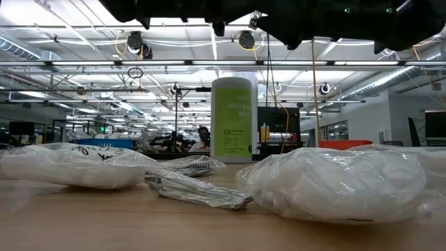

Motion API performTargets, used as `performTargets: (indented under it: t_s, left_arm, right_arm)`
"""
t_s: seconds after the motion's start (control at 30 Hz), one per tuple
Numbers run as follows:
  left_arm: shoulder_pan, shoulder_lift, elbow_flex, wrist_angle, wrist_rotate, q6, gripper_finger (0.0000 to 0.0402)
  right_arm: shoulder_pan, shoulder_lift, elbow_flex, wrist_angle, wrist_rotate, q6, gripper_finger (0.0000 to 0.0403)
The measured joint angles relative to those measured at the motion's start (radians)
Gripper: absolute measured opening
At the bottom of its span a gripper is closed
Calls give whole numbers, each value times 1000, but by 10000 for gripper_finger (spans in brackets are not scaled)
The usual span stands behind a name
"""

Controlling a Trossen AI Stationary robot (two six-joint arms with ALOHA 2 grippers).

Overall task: Pick & Place Travel size toiletries
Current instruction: Put the nail cutter into the orange bin

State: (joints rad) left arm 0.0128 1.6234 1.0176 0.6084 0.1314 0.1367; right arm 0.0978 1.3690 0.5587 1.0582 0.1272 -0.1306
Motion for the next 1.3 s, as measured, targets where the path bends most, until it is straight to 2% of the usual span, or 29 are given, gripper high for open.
performTargets:
  t_s: [0.23,0.6,0.87,0.97,1.13,1.3]
  left_arm:
    - [0,0,0,-8,0,-8,4]
    - [0,0,0,-12,3,-16,8]
    - [-13,0,0,-21,-6,-44,22]
    - [-33,0,0,-27,-85,-32,55]
    - [-62,-1,0,-16,-244,-5,157]
    - [-66,-45,1,-94,-275,-4,253]
  right_arm:
    - [0,14,7,0,0,-4,185]
    - [0,14,7,-3,-1,-38,32]
    - [0,14,7,-24,0,-37,24]
    - [-1,14,7,-46,3,-42,24]
    - [-12,14,7,-90,12,-37,24]
    - [-45,-26,7,-249,107,-19,24]
